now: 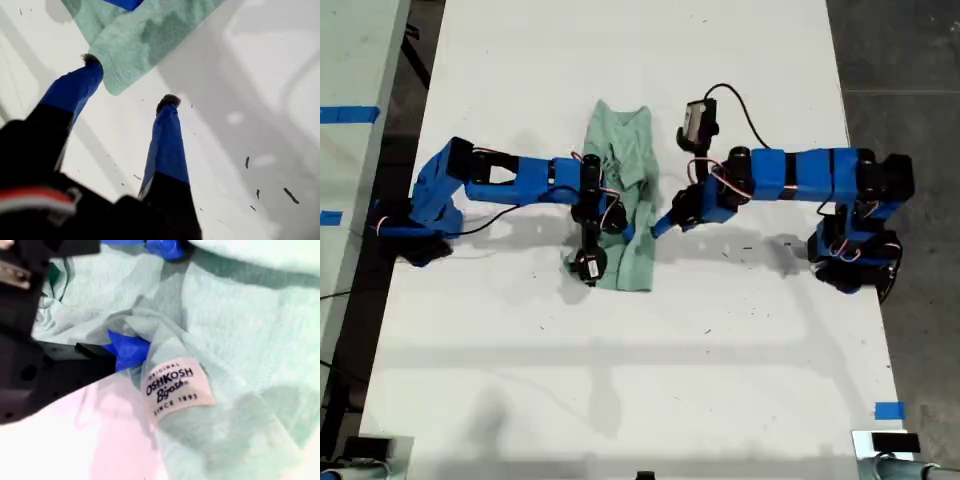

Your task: Fold tshirt

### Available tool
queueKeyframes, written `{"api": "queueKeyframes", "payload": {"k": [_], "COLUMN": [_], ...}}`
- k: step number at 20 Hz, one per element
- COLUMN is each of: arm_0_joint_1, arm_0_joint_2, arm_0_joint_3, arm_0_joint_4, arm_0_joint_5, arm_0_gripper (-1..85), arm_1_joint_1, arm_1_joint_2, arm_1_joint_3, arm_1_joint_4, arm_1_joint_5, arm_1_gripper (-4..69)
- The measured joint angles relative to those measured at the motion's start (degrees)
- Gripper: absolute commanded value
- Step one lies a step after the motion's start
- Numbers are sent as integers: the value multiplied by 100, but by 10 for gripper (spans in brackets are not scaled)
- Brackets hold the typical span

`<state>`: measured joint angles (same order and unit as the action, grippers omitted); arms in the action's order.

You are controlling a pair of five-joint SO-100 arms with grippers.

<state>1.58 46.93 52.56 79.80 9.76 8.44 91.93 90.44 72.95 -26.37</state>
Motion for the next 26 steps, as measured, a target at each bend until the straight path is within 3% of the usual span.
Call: {"api": "queueKeyframes", "payload": {"k": [7,11,16,26], "arm_0_joint_1": [35,246,554,1178], "arm_0_joint_2": [879,1872,2812,4526], "arm_0_joint_3": [26,114,1011,3243], "arm_0_joint_4": [1775,2426,2452,1556], "arm_0_joint_5": [-378,-413,-571,-1239], "arm_0_gripper": [293,297,296,292], "arm_1_joint_1": [0,0,-88,-598], "arm_1_joint_2": [0,88,422,-606], "arm_1_joint_3": [114,114,114,-1274], "arm_1_joint_4": [0,0,149,545], "arm_1_joint_5": [0,0,114,299], "arm_1_gripper": [222,224,225,229]}}
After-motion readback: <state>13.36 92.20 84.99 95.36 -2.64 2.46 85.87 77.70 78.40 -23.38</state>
